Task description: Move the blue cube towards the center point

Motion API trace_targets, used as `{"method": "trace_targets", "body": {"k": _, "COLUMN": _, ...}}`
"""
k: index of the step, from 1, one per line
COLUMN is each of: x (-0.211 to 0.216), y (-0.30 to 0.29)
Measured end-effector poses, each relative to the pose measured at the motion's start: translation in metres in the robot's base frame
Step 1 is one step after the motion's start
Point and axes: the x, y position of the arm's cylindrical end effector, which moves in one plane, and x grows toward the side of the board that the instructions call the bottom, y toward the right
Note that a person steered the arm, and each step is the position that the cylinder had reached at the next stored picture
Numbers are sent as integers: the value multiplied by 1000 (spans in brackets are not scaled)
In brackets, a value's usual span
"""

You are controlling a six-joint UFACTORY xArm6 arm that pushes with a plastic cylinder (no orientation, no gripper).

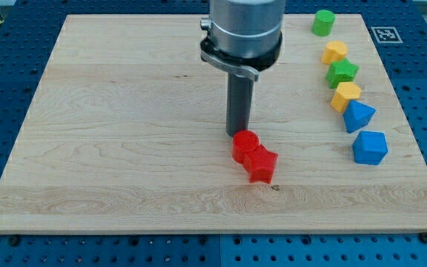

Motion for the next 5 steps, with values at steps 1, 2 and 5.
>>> {"method": "trace_targets", "body": {"k": 1, "x": 8, "y": 4}}
{"method": "trace_targets", "body": {"k": 2, "x": -5, "y": 6}}
{"method": "trace_targets", "body": {"k": 5, "x": 48, "y": 102}}
